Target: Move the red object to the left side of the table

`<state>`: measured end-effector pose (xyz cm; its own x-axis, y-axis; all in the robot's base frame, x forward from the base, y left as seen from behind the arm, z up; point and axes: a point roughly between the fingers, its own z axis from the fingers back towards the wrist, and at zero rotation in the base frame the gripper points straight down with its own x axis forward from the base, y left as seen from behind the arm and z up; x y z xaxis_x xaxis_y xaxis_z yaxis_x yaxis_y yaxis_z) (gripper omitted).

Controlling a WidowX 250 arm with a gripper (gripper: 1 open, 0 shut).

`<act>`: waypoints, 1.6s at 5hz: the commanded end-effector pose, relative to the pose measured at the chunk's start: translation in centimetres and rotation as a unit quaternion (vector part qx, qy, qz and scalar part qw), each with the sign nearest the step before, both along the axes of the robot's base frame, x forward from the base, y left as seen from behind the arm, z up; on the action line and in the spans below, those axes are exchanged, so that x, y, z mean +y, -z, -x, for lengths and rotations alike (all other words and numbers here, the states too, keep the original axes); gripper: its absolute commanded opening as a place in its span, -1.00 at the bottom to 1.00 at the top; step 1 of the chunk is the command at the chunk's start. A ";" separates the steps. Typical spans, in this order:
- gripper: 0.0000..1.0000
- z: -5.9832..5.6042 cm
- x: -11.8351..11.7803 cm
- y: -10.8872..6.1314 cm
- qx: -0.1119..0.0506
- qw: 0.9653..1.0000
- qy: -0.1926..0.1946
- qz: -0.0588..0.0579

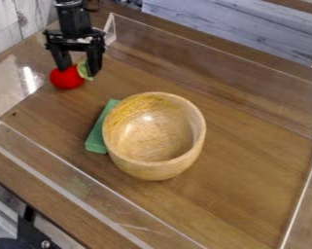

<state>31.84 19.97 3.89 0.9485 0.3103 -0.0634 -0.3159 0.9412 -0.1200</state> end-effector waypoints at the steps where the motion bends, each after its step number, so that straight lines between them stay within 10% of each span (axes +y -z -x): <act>1: 1.00 -1.2 -0.2 -3.8 -0.051 0.999 0.016 -0.010; 3: 1.00 -1.6 -0.6 -6.8 -0.082 0.991 0.105 0.011; 8: 1.00 -2.8 0.6 -9.5 -0.118 0.991 0.062 0.012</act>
